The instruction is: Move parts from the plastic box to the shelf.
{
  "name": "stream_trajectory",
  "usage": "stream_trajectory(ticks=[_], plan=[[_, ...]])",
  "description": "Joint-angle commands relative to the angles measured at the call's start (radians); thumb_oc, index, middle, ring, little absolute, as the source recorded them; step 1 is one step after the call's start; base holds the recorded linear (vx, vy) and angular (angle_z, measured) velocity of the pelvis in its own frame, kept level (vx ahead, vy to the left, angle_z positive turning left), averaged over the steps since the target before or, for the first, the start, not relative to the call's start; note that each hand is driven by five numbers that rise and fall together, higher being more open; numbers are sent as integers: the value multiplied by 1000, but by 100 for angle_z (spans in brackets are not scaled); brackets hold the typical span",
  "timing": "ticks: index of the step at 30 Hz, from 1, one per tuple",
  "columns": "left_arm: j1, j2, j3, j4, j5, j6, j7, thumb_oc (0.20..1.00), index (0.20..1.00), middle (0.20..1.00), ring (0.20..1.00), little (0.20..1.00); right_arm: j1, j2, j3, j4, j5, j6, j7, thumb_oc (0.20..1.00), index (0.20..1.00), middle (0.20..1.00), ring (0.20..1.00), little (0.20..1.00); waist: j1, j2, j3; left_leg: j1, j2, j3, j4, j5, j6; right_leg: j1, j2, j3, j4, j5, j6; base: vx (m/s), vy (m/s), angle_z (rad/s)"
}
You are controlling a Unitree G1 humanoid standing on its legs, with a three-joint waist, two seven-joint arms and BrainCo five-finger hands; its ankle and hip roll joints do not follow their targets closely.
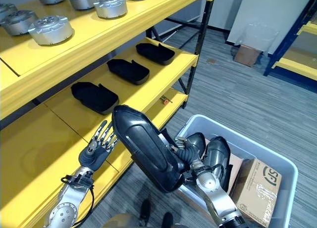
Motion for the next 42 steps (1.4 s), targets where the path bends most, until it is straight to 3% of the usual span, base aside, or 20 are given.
stream_trajectory(ticks=[1, 3, 4, 5, 10, 11, 13, 16, 19, 21, 22, 28, 35, 39, 42], plan=[[-21, 23, 17, -82, 29, -42, -49, 1000, 1000, 1000, 1000, 1000, -91, 27, -20, -12, 44, -133, 13, 200, 200, 200, 200, 200, -21, -31, 11, -17, 75, 24, 221, 51, -22, -19, -63, 33, 10, 63, 107, -55, 38, 192], [-17, 17, 20, -80, 23, -40, -48, 1000, 1000, 1000, 1000, 1000, -116, 26, -14, 5, 46, -127, 20, 200, 200, 200, 200, 200, -23, -30, 15, -6, 118, 43, 270, 20, -31, -18, -87, 22, 43, 40, 103, -19, 127, 57], [-23, 12, 24, -81, 0, -28, -27, 1000, 1000, 1000, 1000, 1000, -136, 25, -3, 9, 47, -116, 15, 200, 200, 200, 200, 200, -30, -26, 17, 10, 180, 83, 306, 37, -44, -19, -110, -3, 68, 24, 95, -8, 211, -5], [-29, 6, 24, -78, -21, -18, -22, 1000, 1000, 1000, 1000, 1000, -144, 27, 5, 15, 47, -117, 11, 200, 200, 200, 200, 200, -32, -21, 17, 19, 211, 89, 319, 50, -54, -18, -121, -15, 81, 13, 93, -41, 222, 20], [-21, -15, 23, -68, -15, -5, 5, 1000, 1000, 1000, 1000, 1000, -154, 28, 34, -1, 55, -104, 21, 200, 200, 200, 200, 200, -34, 0, -4, 59, 308, 64, 308, 150, -96, -43, -164, -46, 115, -11, 86, -56, 257, 31], [-23, -17, 19, -63, -6, -13, 10, 1000, 1000, 1000, 1000, 1000, -156, 24, 39, -8, 59, -97, 26, 200, 200, 200, 200, 200, -37, 4, -8, 64, 313, 74, 292, 169, -87, -62, -172, -57, 121, 0, 81, -205, 495, 44], [-31, -8, 11, -55, -3, -46, 18, 1000, 1000, 1000, 1000, 1000, -154, 14, 36, -12, 77, -92, 47, 200, 200, 200, 200, 200, -45, 25, -8, 77, 303, 79, 242, 157, -86, -81, -197, -69, 157, -9, 96, -205, 582, 64], [-16, 42, 11, -49, 16, -80, 42, 1000, 1000, 1000, 1000, 1000, -144, 29, 24, -15, 121, -67, 32, 200, 200, 200, 200, 200, -29, 30, -5, 113, 211, 52, 119, 75, -38, -52, -231, -69, 178, 7, 151, -147, 693, 103], [-3, 54, 16, -56, 39, -79, 28, 1000, 1000, 1000, 1000, 1000, -140, 42, 28, -20, 127, -51, 12, 200, 200, 200, 200, 200, -13, 25, -5, 115, 189, 33, 94, 77, -23, -46, -241, -69, 167, 26, 173, -64, 268, 81], [1, 69, 11, -70, 47, -75, 15, 1000, 1000, 1000, 1000, 1000, -144, 60, 35, -11, 136, -39, -10, 200, 200, 200, 200, 200, 12, 13, 2, 116, 165, 22, 69, 79, -5, -41, -265, -77, 141, 62, 205, -107, 177, 46], [-4, 72, 7, -69, 32, -67, 27, 1000, 1000, 1000, 1000, 1000, -145, 65, 41, -7, 141, -32, -22, 200, 200, 200, 200, 200, 15, 9, 12, 115, 152, -4, 67, 78, 5, -36, -268, -48, 130, 74, 211, -95, 156, 22], [-1, 87, -5, -73, 66, -22, -17, 1000, 1000, 1000, 1000, 1000, -97, 59, 5, -18, 186, -57, -48, 200, 200, 200, 200, 200, -26, -3, 14, 93, 106, -166, 56, 70, 28, -55, -178, 190, 119, 51, 181, 17, -13, 72], [33, 73, 14, -99, 74, -6, 0, 1000, 1000, 1000, 1000, 1000, -107, 67, -10, 16, 196, -35, -37, 200, 200, 200, 200, 200, 2, -10, 2, 96, 117, -201, 49, 73, 4, -13, -148, 158, 110, 10, 152, 10, -156, 58], [42, 56, 18, -111, 49, -10, 29, 1000, 1000, 1000, 1000, 1000, -146, 76, 9, 63, 186, -20, -47, 200, 200, 200, 200, 200, 30, 1, 3, 85, 153, -217, 52, 99, -28, -1, -135, 111, 122, -17, 126, -30, -176, 23], [50, 45, 19, -110, 43, -43, 34, 1000, 1000, 1000, 1000, 1000, -194, 84, 29, 111, 177, -25, -68, 200, 200, 200, 200, 200, 58, 17, 23, 42, 212, -239, 66, 152, -63, -30, -127, 73, 184, -52, 96, -103, -135, 11]])
